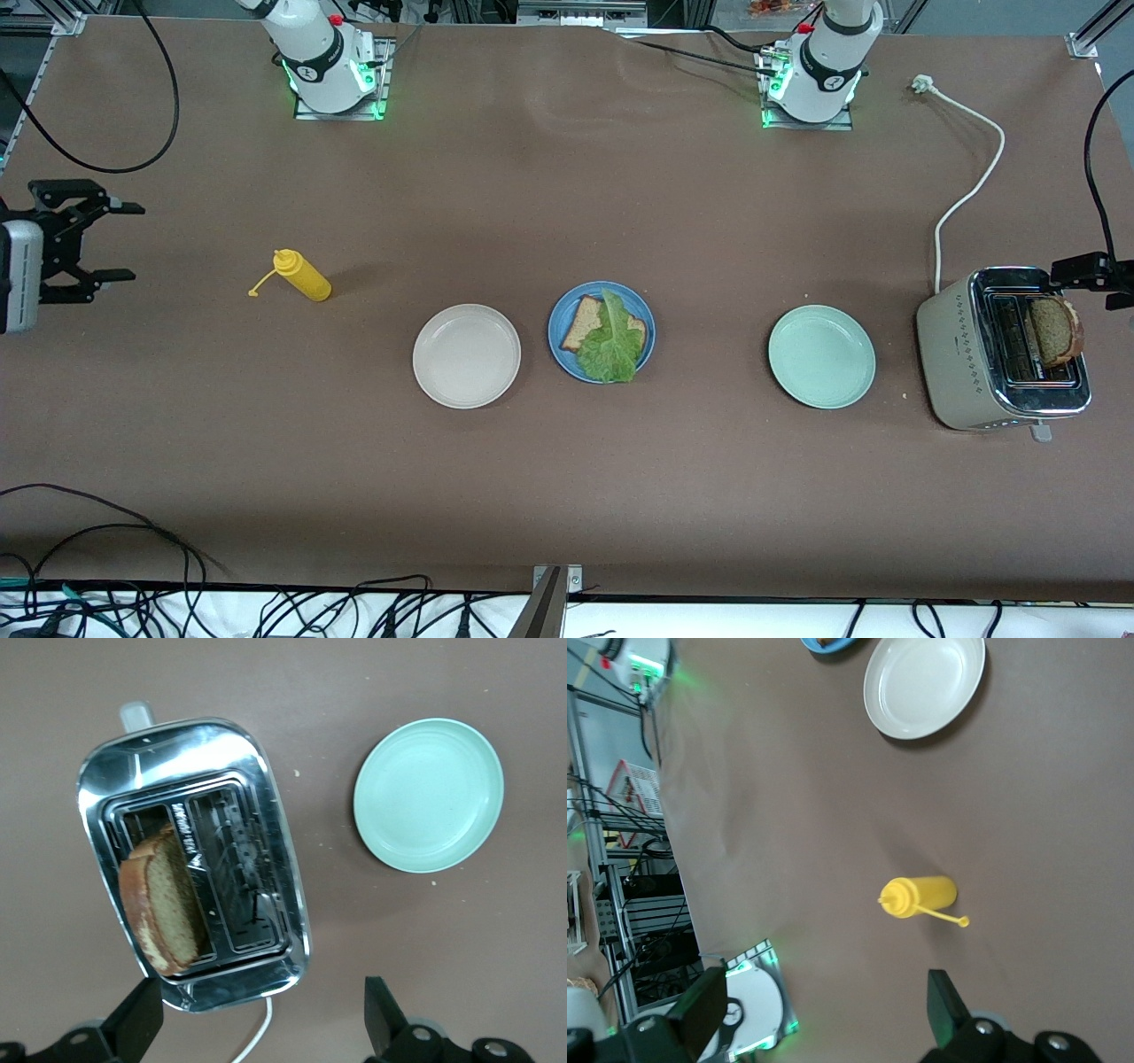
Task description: Make sandwich in blue plate with both arms
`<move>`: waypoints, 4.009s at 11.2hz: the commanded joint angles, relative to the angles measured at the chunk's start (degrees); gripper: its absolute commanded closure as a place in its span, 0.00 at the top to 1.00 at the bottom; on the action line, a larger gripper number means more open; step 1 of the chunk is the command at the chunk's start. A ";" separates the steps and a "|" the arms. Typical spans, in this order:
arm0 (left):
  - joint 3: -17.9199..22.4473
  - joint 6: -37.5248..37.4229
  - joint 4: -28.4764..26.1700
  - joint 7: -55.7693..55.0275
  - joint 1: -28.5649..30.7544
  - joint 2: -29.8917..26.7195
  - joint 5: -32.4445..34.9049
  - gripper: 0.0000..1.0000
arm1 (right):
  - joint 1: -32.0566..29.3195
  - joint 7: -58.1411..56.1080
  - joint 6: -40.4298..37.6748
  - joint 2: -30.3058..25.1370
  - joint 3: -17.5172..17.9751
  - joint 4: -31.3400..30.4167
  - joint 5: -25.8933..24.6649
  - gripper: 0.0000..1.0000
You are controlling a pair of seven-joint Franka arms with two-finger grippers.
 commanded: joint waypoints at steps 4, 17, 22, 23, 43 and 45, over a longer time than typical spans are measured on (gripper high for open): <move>-0.39 1.29 3.75 2.65 2.59 4.60 0.95 1.00 | -0.54 34.69 2.77 -9.76 22.15 -0.44 -24.61 1.00; -0.48 6.39 3.14 -11.06 7.51 12.16 -0.81 0.37 | 2.80 57.86 30.70 -24.97 20.36 -34.60 -30.98 1.00; -0.92 3.32 3.75 -11.15 6.99 11.73 -0.37 0.00 | 2.28 64.09 35.04 -28.76 18.68 -40.07 -33.97 1.00; -1.53 1.84 3.93 -11.15 6.90 11.64 -0.11 0.00 | 1.92 64.01 34.94 -28.76 18.59 -39.99 -33.98 1.00; -5.49 -18.49 10.78 -10.98 -19.62 10.55 -26.54 0.00 | -7.57 65.77 34.59 -27.36 24.14 -38.67 -33.27 1.00; -5.40 -16.04 11.22 -10.28 -22.19 17.32 -36.70 0.00 | -7.57 66.73 34.76 -27.27 23.60 -38.58 -33.01 1.00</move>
